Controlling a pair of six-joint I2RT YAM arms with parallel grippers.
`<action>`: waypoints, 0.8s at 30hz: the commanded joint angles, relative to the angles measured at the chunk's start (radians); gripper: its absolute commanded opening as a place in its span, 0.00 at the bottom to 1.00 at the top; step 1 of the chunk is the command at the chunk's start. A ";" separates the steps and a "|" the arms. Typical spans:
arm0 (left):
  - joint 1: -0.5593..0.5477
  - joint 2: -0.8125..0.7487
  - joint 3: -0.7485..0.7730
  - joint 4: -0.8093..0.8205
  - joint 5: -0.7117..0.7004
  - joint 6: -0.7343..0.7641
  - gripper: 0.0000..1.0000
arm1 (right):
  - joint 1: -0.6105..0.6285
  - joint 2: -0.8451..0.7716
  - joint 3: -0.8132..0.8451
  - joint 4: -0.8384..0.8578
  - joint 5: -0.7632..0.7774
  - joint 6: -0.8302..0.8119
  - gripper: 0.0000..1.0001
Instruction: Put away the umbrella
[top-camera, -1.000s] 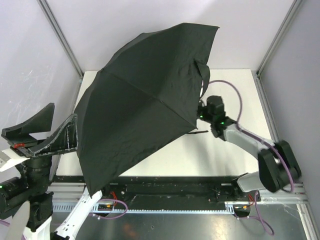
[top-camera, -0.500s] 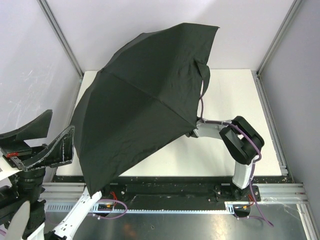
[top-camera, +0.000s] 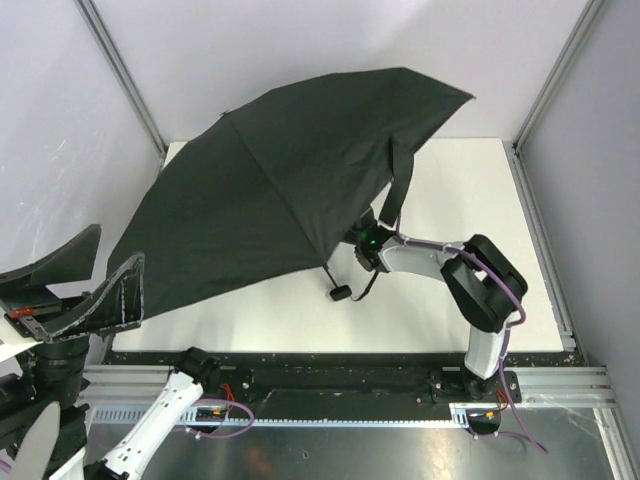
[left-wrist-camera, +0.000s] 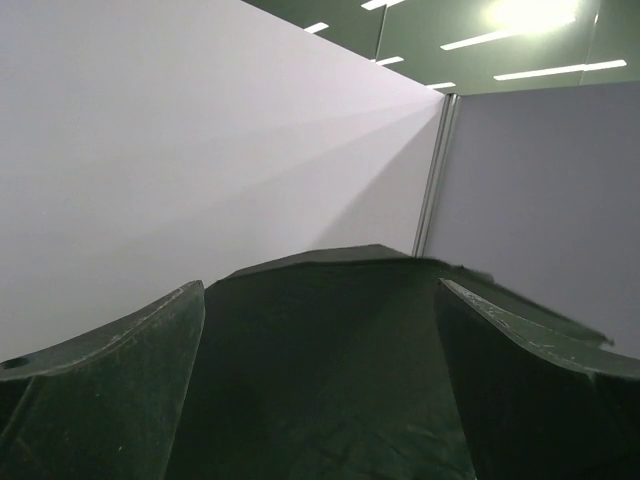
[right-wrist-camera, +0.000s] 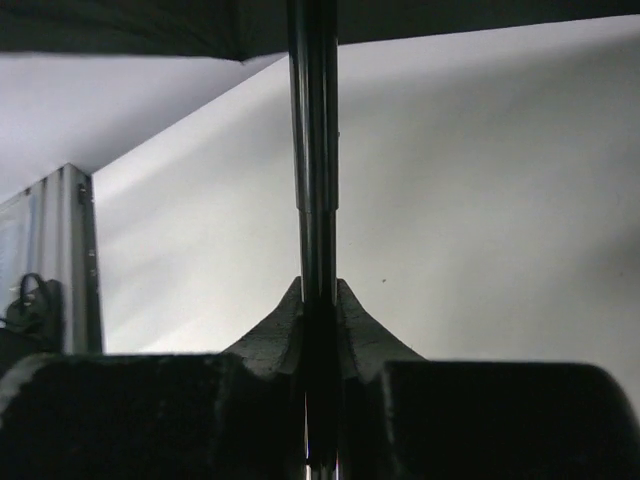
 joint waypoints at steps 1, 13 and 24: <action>-0.007 0.026 0.036 0.000 -0.022 0.006 0.99 | -0.005 -0.191 0.034 -0.159 0.067 0.210 0.00; -0.008 -0.010 -0.014 -0.030 -0.214 -0.169 0.98 | -0.158 -0.713 -0.041 -0.669 0.524 0.673 0.00; -0.007 0.287 -0.191 -0.212 0.359 -0.393 1.00 | -0.146 -0.903 -0.218 -0.542 0.589 0.708 0.00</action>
